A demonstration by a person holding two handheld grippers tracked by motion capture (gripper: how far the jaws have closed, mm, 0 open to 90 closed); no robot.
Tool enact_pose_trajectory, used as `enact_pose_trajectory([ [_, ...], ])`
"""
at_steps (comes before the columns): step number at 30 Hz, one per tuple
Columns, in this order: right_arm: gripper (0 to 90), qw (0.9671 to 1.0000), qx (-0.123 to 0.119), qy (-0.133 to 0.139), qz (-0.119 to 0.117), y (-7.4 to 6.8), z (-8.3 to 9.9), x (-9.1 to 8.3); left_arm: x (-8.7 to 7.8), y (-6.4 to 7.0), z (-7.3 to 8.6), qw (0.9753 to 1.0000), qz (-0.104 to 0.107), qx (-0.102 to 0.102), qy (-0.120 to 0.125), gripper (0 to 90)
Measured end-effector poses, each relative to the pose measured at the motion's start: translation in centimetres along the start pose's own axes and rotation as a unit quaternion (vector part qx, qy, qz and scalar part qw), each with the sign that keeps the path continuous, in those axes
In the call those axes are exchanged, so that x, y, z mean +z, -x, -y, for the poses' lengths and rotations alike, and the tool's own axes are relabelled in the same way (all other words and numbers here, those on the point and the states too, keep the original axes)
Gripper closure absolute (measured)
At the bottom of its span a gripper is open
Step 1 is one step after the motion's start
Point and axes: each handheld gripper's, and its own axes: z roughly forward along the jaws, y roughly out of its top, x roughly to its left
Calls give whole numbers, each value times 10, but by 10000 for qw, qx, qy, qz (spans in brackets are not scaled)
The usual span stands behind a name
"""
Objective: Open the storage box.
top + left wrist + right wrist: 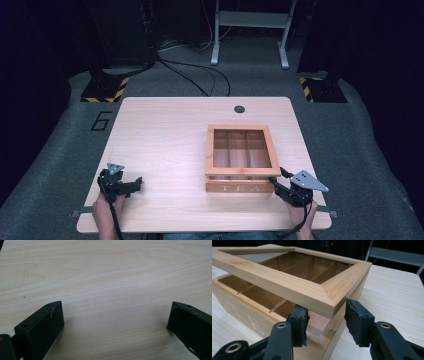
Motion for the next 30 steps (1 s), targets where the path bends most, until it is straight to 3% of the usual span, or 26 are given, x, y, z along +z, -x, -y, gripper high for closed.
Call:
enact_pose_trajectory([
  [1, 526, 9999, -13, 70, 91, 0, -2, 0, 0, 0, 0, 10000, -1, 1, 1, 5],
  [10, 525, 9995, -146, 211, 170, 1, -9, 1, 0, 0, 0, 10000, -1, 2, 0, 5],
  [18, 526, 9985, -101, 470, 275, 2, -19, 4, 0, 0, 0, 10000, 0, 0, 1, 5],
  [30, 528, 9973, 57, 649, 334, 7, -35, 9, 0, 0, 0, 10000, -2, 2, 0, 5],
])
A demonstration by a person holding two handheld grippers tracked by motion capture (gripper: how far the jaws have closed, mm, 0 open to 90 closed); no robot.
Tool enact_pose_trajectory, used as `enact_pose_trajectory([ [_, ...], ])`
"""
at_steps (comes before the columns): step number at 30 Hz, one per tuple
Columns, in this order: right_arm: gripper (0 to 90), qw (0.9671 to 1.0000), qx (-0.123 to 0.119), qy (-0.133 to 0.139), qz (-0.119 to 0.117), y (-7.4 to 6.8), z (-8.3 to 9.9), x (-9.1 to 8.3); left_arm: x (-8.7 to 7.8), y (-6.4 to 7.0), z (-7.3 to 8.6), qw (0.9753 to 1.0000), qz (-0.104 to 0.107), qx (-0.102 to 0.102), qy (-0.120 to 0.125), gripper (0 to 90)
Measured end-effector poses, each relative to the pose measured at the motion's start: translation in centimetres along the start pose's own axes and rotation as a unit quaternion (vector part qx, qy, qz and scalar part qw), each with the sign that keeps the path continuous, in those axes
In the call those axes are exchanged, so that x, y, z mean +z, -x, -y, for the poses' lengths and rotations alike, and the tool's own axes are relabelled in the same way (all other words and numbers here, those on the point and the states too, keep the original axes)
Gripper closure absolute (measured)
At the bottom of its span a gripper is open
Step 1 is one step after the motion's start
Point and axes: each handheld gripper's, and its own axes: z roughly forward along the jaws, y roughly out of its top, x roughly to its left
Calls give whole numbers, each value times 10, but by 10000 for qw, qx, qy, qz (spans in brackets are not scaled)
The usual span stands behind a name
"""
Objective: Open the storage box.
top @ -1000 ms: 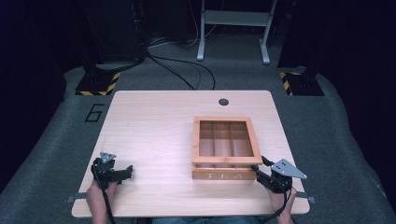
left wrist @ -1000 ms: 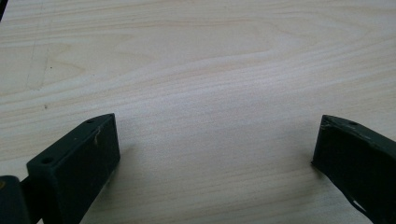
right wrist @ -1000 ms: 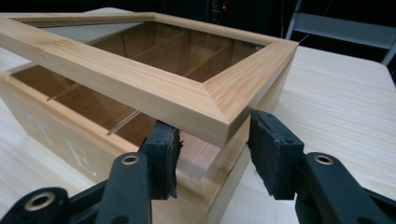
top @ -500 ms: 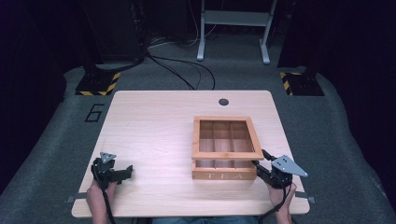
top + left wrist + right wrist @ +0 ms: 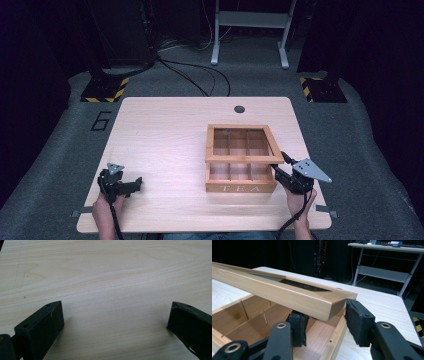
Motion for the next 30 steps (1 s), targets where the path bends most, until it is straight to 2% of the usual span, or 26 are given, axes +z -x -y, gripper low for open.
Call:
enact_pose_trajectory([
  [7, 567, 9997, 20, 75, 215, -3, -6, 2, 0, 0, 0, 10000, 0, 0, 0, 5],
  [14, 587, 9995, 34, 125, 304, -3, -11, 3, 0, 0, 0, 10000, 0, -1, 0, 5],
  [21, 590, 9994, 86, 132, 302, -1, -17, 4, 0, 0, 0, 10000, 2, 5, -3, 5],
  [30, 596, 9994, 225, 6, 278, 4, -36, 9, 0, 0, 0, 10000, 1, 0, 0, 5],
])
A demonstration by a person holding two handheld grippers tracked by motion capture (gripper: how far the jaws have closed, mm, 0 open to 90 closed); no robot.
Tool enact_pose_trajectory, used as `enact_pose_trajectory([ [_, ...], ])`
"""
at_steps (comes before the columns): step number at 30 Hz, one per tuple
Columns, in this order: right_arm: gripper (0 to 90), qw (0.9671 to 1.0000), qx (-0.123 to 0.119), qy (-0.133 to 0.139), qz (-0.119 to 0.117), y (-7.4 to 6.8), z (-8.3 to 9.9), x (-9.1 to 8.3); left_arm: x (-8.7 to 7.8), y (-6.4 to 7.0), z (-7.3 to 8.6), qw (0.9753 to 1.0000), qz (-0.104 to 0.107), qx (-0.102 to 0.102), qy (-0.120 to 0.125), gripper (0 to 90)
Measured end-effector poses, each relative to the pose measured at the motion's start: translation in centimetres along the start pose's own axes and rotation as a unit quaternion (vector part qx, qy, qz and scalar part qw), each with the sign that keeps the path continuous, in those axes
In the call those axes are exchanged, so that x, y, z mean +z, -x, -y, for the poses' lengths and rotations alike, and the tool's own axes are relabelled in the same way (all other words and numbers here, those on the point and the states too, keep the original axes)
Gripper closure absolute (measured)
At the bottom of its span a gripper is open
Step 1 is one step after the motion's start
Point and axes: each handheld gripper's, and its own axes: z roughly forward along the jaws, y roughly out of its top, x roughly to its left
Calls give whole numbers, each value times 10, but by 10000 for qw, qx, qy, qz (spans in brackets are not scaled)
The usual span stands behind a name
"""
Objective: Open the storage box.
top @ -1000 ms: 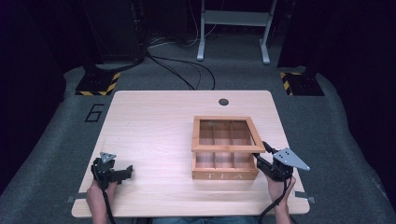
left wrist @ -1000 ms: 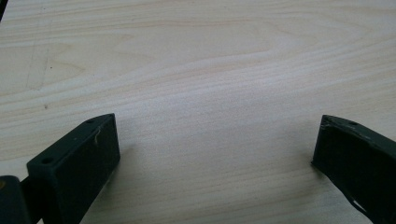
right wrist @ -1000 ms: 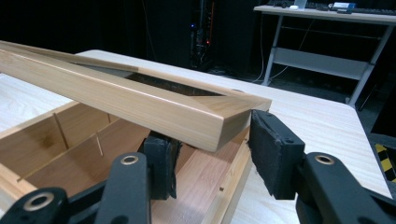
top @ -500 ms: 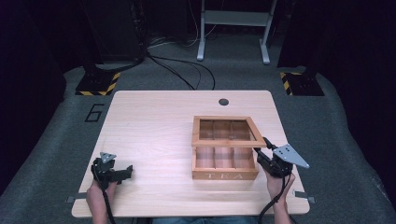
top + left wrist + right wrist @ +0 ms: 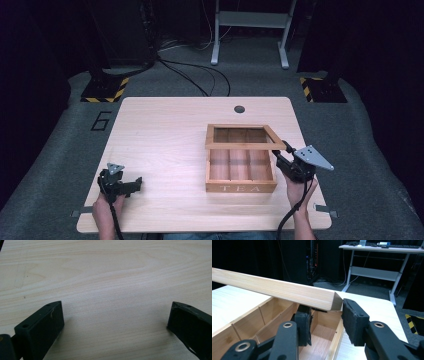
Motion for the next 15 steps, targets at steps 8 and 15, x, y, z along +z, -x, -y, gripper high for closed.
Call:
enact_pose_trajectory([
  [8, 599, 9997, 148, -183, -45, 5, -17, 5, 0, 0, 0, 10000, -1, -2, 2, 5],
  [15, 602, 9993, 249, -288, -52, 8, -28, 9, 0, 0, 0, 10000, 0, -2, 1, 5],
])
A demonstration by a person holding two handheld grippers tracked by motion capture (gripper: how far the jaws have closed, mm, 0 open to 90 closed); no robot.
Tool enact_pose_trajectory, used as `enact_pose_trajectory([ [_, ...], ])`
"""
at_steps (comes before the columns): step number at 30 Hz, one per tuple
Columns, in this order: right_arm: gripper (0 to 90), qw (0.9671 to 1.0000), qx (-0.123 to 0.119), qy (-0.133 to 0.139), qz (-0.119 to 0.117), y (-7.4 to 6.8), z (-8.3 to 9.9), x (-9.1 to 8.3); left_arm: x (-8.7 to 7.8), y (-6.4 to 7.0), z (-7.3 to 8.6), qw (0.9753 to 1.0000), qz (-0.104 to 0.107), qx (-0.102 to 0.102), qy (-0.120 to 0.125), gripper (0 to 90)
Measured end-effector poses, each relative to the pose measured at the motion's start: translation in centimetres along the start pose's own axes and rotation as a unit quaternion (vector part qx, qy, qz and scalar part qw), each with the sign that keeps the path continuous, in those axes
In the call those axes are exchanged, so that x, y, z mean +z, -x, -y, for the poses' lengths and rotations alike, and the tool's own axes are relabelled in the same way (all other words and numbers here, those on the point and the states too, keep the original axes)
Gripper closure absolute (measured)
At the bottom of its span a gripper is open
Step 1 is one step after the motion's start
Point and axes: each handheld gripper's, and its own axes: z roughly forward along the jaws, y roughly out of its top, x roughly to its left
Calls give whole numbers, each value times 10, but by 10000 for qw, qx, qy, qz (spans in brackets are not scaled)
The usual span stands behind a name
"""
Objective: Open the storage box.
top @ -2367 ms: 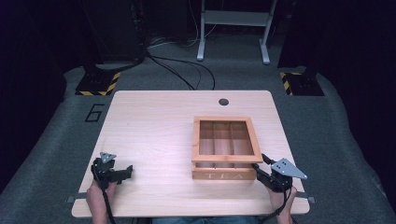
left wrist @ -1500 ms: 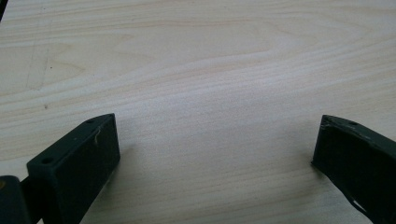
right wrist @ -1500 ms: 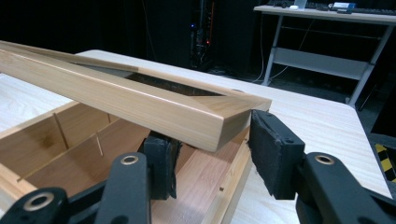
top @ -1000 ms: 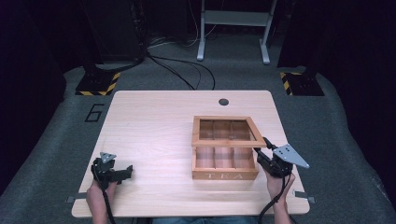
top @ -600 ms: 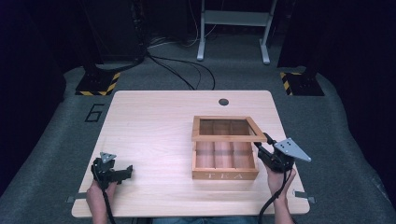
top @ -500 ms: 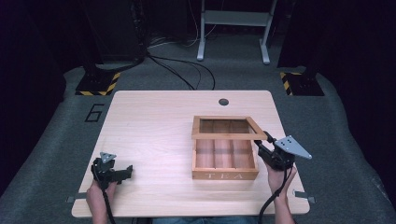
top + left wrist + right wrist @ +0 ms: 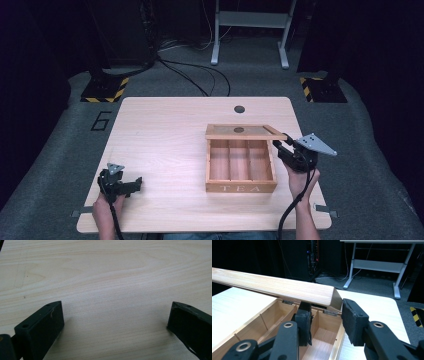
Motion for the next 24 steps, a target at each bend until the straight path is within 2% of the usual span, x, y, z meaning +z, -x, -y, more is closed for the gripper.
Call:
enact_pose_trajectory([
  [24, 608, 9995, 203, -194, -123, 11, -31, 15, 0, 0, 0, 10000, 1, 6, -4, 5],
])
